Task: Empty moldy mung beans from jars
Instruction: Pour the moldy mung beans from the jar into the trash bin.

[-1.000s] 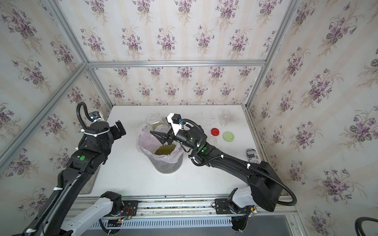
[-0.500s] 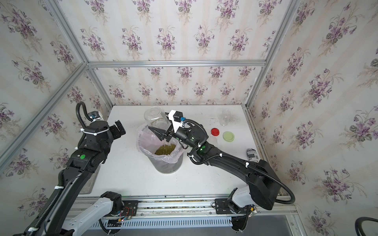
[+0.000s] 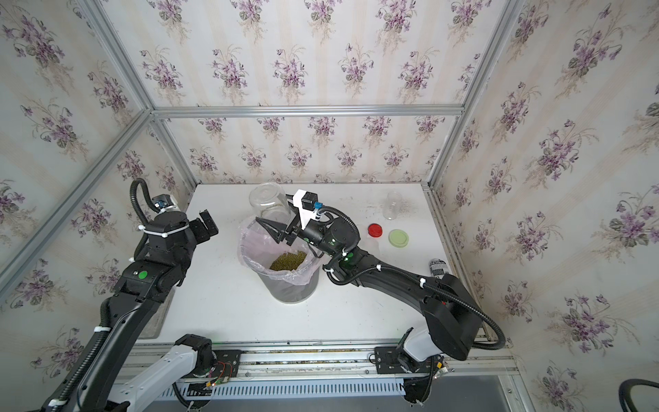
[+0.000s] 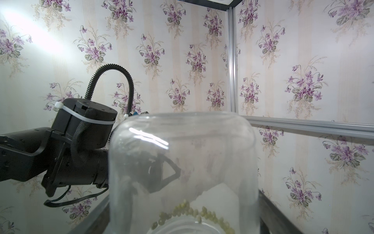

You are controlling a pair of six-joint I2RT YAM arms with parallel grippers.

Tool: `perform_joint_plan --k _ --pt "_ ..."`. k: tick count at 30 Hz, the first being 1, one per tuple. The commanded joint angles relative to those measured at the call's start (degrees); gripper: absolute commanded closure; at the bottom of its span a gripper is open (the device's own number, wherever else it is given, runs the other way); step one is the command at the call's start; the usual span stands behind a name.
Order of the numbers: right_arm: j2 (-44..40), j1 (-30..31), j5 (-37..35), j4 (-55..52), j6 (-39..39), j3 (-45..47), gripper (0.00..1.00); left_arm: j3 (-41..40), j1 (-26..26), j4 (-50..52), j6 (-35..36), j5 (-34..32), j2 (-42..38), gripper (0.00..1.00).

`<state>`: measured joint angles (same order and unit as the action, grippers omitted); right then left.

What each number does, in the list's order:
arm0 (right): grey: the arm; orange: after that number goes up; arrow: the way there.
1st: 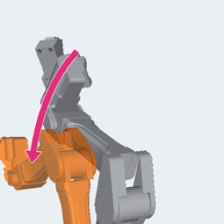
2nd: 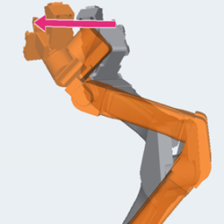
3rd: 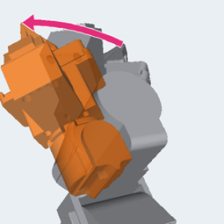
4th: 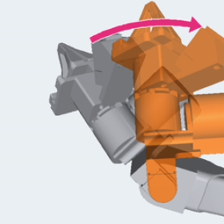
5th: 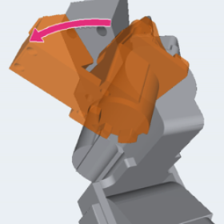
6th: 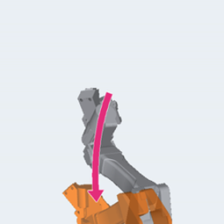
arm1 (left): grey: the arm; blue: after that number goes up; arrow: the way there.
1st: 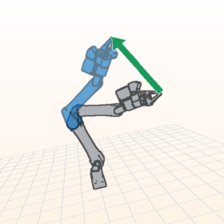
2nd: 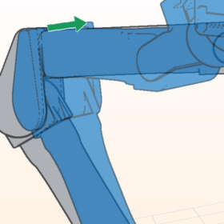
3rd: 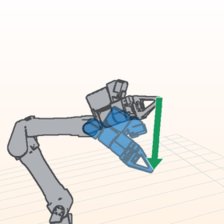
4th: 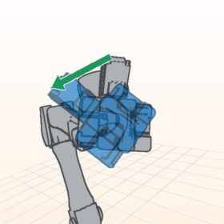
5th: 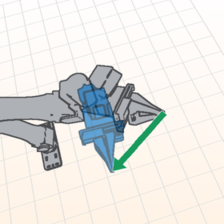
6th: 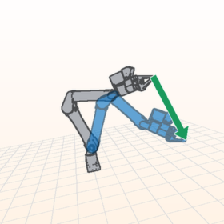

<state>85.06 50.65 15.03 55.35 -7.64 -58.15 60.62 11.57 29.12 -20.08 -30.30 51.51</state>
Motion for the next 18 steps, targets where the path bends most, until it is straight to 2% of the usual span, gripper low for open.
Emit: perform_joint_plan --k 1,4,7,10,11,13,16,17,18 --pt "-1.57 0.23 1.27 5.37 -0.99 1.41 0.88 -0.06 -0.41 -1.62 -1.55 0.67 0.41 0.00" --pt "0.50 0.17 -1.45 2.66 0.68 -1.08 0.89 -0.28 -0.59 -1.72 -1.72 0.75 0.11 0.00" --pt "-1.73 0.31 1.64 5.05 -0.61 1.45 0.89 -0.23 -0.77 -1.71 -1.56 1.26 0.13 0.00" --pt "0.80 0.09 -2.35 0.35 1.73 -2.11 0.89 -0.59 -0.85 -1.95 -1.62 0.64 -0.43 0.00" --pt "0.41 -0.04 -0.83 -0.72 1.49 -2.17 0.89 -0.59 -0.93 -2.04 -1.64 0.73 -0.44 0.00" --pt "-2.41 0.23 1.80 4.27 -0.42 1.48 0.89 -0.42 -1.20 -1.98 -1.38 1.22 -0.16 0.00" --pt "0.23 0.00 -2.34 -1.94 1.92 -2.84 0.90 -0.69 -1.38 -2.14 -1.71 1.19 -0.44 0.00" --pt "-0.54 -0.16 -0.65 -2.65 1.11 -1.97 0.90 -0.52 -1.54 -2.14 -1.81 1.53 -0.22 0.00" --pt "-2.13 -0.14 1.03 0.97 0.12 0.39 0.90 -0.42 -1.72 -2.10 -1.85 1.94 -0.08 0.00"
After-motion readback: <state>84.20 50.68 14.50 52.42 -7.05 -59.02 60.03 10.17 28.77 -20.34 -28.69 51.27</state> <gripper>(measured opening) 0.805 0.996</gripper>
